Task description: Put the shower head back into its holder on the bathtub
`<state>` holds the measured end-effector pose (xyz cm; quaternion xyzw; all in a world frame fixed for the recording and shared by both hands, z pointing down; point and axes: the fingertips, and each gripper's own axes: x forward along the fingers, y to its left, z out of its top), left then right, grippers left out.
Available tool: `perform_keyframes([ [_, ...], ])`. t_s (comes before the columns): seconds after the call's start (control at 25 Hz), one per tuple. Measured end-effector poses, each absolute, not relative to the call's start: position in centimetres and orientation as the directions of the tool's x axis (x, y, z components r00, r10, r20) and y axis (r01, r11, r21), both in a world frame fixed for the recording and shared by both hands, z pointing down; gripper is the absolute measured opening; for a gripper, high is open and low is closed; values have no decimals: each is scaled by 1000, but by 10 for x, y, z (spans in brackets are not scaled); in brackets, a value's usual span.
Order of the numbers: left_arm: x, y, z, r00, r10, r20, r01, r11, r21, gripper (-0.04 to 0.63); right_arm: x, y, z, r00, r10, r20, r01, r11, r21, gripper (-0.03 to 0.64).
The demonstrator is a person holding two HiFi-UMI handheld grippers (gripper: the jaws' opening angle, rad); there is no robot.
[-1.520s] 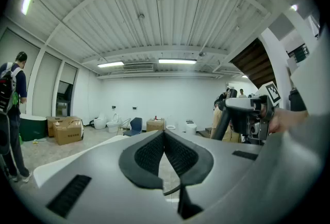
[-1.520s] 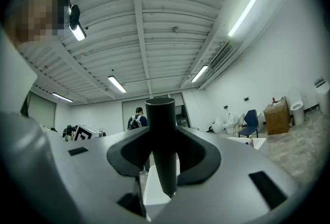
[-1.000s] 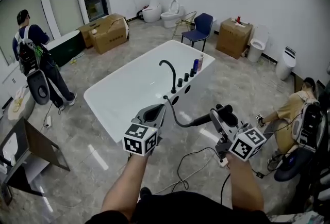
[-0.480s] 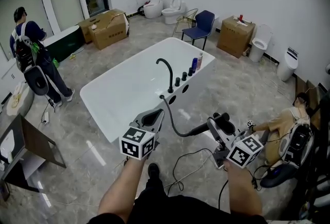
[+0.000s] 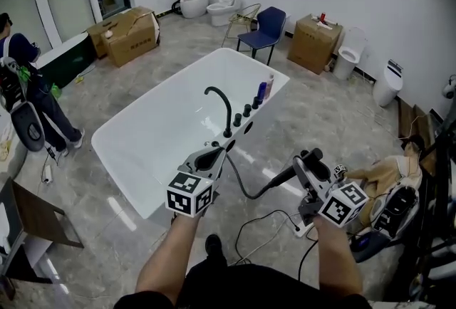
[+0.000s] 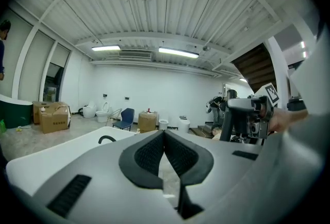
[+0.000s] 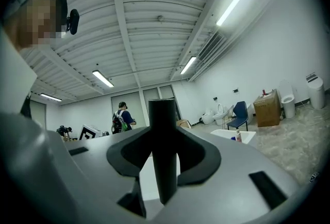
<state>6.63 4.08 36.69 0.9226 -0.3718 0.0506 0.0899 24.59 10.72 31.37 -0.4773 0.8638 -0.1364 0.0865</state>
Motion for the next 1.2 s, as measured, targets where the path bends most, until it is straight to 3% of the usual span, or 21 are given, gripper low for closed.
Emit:
perform_keyframes([
  [0.72, 7, -46, 396, 751, -631, 195, -660, -723, 206, 15, 158, -4, 294, -535, -845, 8, -814, 513, -273, 147],
  [1.2, 46, -28, 401, 832, -517, 201, -554, -795, 248, 15, 154, -3, 299, -506, -862, 23, -828, 478, -295, 147],
])
